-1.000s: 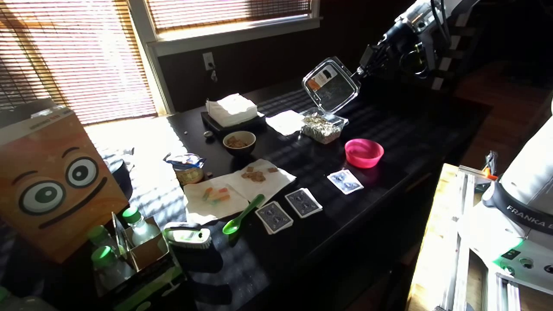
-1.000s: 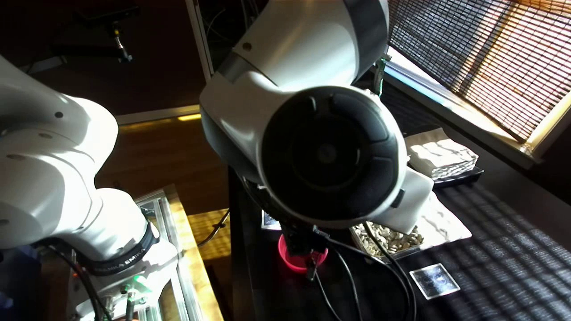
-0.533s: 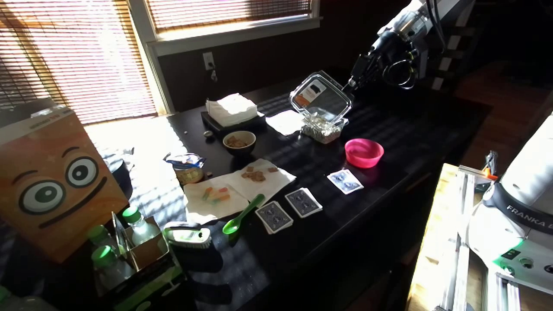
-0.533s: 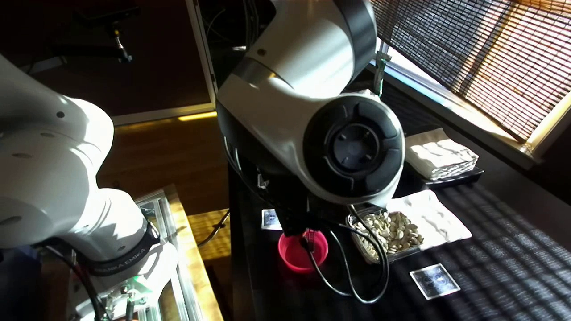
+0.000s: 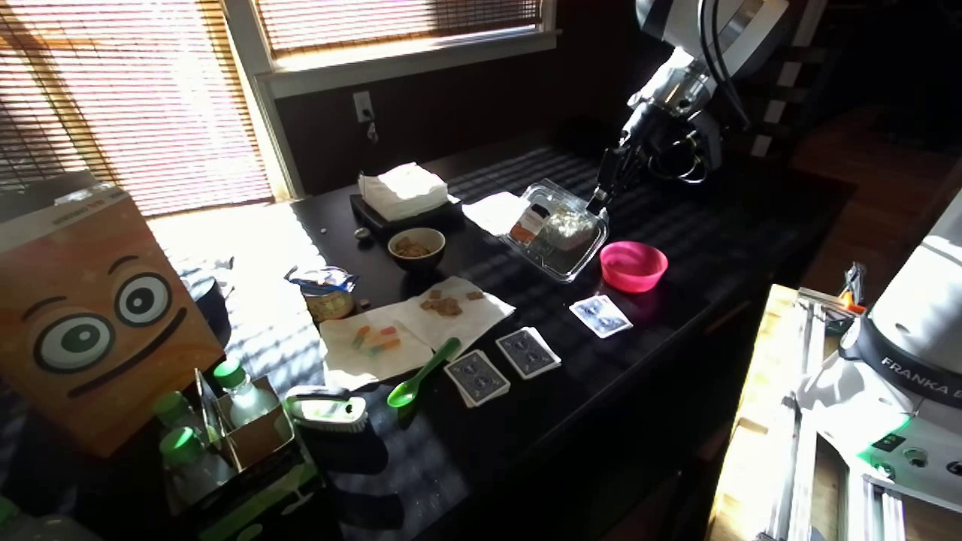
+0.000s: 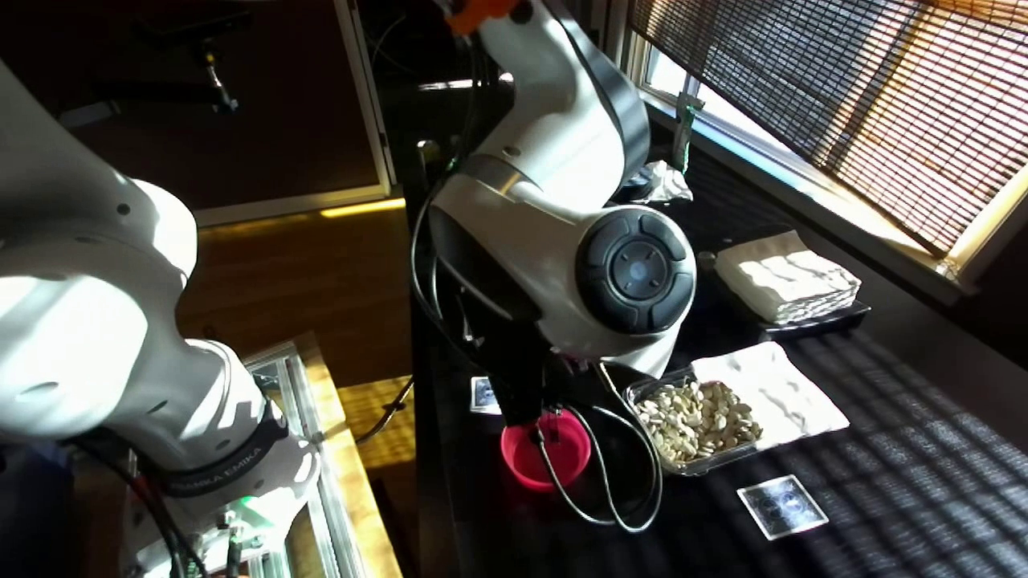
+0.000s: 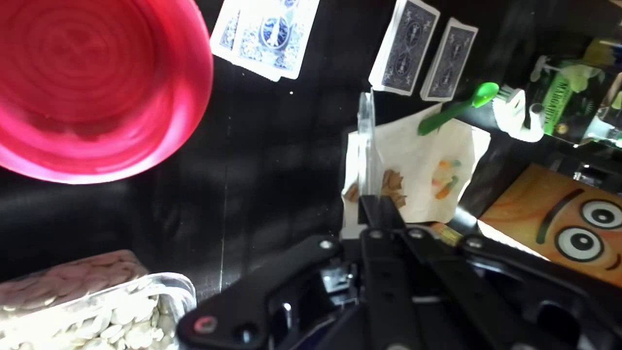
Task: Put some of the contents in the bowl on the lid and then after pour the contents on the lid in the bowl
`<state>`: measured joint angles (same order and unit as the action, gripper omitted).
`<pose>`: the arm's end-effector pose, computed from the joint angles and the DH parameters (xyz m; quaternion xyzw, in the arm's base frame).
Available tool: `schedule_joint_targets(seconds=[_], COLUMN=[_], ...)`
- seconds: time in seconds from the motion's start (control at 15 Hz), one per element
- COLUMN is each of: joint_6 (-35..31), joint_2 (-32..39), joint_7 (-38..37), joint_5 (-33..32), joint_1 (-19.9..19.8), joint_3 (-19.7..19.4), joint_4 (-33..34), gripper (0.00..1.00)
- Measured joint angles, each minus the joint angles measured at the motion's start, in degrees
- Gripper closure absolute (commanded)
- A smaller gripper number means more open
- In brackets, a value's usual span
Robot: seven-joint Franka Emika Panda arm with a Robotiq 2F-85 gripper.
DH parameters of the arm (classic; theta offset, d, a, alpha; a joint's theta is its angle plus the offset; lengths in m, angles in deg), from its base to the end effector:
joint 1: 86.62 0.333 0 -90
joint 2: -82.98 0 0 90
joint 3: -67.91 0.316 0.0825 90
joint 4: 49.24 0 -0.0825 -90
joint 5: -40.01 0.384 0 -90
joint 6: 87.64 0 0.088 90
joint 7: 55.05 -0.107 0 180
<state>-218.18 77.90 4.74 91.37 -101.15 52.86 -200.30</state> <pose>0.3591 -0.1798 0.2607 -0.9428 0.0790 -0.1199 0.3008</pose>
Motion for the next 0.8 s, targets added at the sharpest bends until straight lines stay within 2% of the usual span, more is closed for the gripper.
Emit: schedule_joint_targets(seconds=[0.33,0.8], joint_6=[-4.8,-6.4], joint_2=[6.2,11.5], joint_7=[-3.4,-8.0], joint_5=[0.0,0.2], joint_1=[2.2,2.8], joint_3=[2.4,4.4], joint_4=[2.5,7.3], gripper=[1.0,1.0])
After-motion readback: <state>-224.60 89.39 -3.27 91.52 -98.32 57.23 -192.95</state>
